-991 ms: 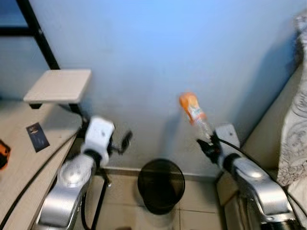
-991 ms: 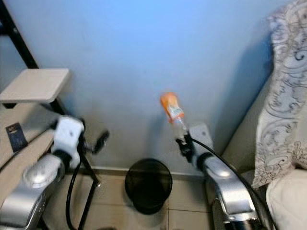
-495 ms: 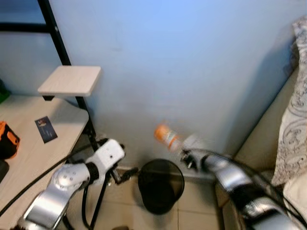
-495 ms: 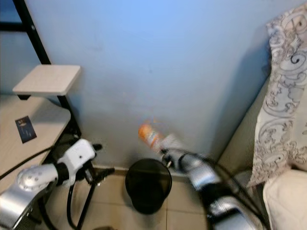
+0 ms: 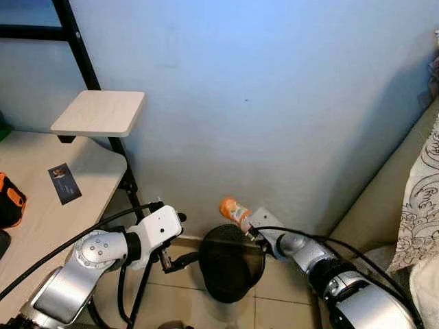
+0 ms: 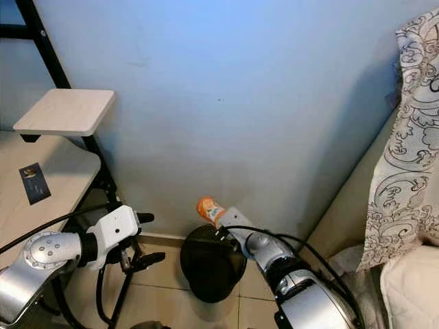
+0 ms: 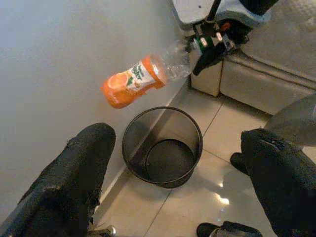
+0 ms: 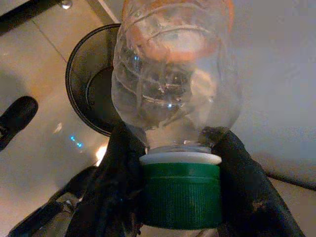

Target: Clean up the room

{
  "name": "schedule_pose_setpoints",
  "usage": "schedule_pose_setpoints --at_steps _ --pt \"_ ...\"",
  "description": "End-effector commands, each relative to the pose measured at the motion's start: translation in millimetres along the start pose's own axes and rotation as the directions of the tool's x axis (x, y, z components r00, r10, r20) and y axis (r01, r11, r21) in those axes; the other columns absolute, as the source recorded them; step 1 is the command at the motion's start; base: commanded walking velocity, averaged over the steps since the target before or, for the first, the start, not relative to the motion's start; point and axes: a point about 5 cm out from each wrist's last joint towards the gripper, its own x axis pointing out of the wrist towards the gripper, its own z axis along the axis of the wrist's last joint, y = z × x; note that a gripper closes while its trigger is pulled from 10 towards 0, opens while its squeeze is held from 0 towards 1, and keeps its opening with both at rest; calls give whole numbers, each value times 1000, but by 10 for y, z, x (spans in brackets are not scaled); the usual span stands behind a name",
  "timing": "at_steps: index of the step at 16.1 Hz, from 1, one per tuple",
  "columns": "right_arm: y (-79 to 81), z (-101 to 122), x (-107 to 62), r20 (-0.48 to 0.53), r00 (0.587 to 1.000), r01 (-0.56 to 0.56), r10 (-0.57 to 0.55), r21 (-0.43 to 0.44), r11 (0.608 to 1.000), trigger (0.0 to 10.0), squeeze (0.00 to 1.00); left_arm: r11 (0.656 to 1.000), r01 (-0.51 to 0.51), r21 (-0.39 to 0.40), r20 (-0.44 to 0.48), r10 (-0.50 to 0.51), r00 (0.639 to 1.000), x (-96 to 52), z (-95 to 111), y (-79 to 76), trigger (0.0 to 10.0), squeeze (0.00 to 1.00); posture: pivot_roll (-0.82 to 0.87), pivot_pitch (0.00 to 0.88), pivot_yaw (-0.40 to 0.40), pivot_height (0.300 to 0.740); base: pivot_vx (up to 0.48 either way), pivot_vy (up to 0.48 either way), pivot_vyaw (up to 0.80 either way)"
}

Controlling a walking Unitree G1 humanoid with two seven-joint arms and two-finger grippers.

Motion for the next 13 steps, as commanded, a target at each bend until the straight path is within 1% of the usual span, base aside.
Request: schedule_pose_setpoints --at_steps 1,2,6,7,10,12,13 --pt "-39 87 -6 28 999 15 -15 0 1000 10000 937 1000 8 20 -5 -8 1000 -9 12 22 10000 27 59 0 9 740 0 0 0" --pt "-35 89 -4 28 999 14 -14 3 1000 10000 1000 1000 9 21 -6 -9 1000 -9 14 30 10000 31 59 0 8 740 0 0 0" --pt "-7 112 6 29 1000 7 -7 8 1000 10000 1000 1000 6 24 -8 -6 1000 -17 24 66 10000 35 66 0 12 740 0 0 0" --pt "5 112 10 27 1000 7 -8 41 999 10000 1000 1000 8 23 -10 -8 1000 -25 20 65 10000 31 70 0 10 740 0 0 0" --pt "52 107 20 33 999 -8 5 81 997 10000 1000 1000 9 21 -19 -9 1000 -58 1 70 10000 31 74 0 13 740 0 0 0" --pt "57 106 21 41 999 -11 7 96 995 10000 1000 1000 7 17 -21 -6 1000 -64 -5 74 10000 31 72 0 17 740 0 0 0" --pt "44 104 18 49 999 -11 5 125 992 10000 1000 1000 5 16 -21 -5 1000 -65 -6 74 10000 31 72 0 18 740 0 0 0"
